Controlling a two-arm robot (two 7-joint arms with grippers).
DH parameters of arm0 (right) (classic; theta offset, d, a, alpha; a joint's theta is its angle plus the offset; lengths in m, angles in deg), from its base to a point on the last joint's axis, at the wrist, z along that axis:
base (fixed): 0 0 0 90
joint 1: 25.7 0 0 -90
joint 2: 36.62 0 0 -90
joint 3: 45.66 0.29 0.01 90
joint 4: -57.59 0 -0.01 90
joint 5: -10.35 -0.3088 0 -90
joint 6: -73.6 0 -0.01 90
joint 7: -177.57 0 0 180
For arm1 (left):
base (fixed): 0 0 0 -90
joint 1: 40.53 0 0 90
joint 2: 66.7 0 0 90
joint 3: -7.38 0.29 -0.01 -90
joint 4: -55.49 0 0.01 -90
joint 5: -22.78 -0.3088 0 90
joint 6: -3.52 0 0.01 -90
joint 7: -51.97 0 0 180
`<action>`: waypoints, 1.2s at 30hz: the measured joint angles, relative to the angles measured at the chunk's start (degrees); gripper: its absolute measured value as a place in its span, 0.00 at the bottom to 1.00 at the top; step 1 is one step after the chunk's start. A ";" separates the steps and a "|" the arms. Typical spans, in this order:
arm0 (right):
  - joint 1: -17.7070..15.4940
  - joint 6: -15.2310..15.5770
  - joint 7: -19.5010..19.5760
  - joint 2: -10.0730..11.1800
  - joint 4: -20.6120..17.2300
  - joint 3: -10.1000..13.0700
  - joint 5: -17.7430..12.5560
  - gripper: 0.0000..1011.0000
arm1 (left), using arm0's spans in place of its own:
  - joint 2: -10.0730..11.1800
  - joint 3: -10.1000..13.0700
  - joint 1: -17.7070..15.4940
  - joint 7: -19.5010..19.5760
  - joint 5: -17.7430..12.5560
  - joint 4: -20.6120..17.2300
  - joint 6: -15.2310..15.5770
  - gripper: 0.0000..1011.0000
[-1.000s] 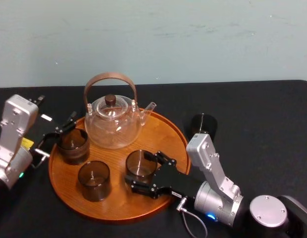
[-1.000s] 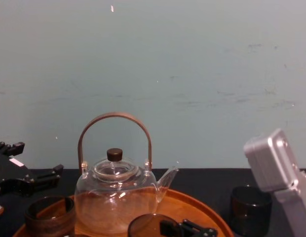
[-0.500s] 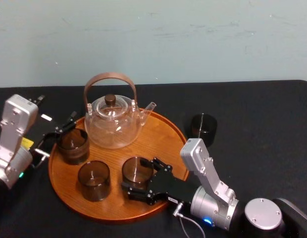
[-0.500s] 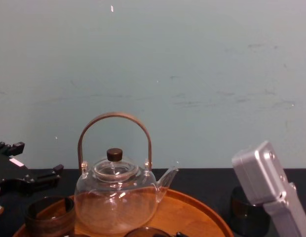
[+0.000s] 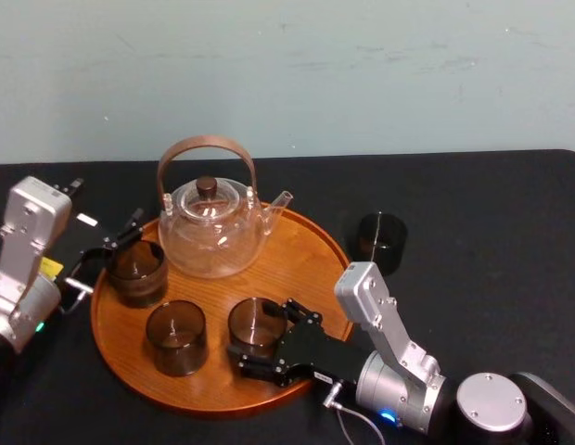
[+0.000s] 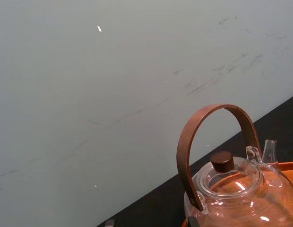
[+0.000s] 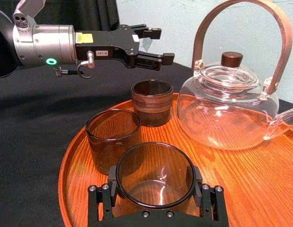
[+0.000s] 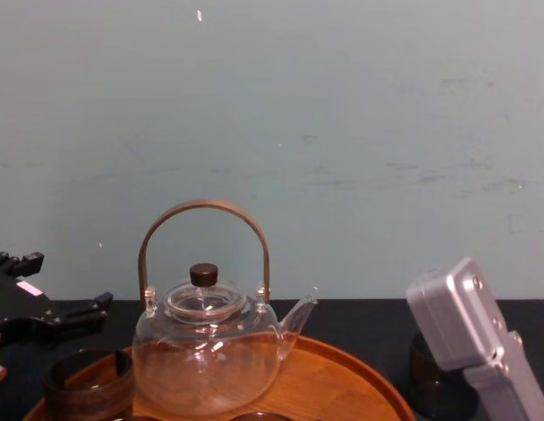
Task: Pick up the glass from the table and place it on the tray.
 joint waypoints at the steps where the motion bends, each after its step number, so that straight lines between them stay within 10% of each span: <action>1: -0.01 -0.01 0.00 0.01 -0.01 0.01 0.00 0.90 | 0.00 0.00 0.00 0.00 0.00 0.00 0.00 0.99; 22: -0.65 -0.85 -0.29 0.56 -1.11 0.67 -0.90 0.99 | 0.00 0.00 0.00 0.00 0.00 0.00 0.00 0.99; 36: -6.63 -2.92 2.44 5.60 -11.90 4.72 -1.14 0.99 | 0.00 0.00 0.00 0.00 0.00 0.00 0.00 0.99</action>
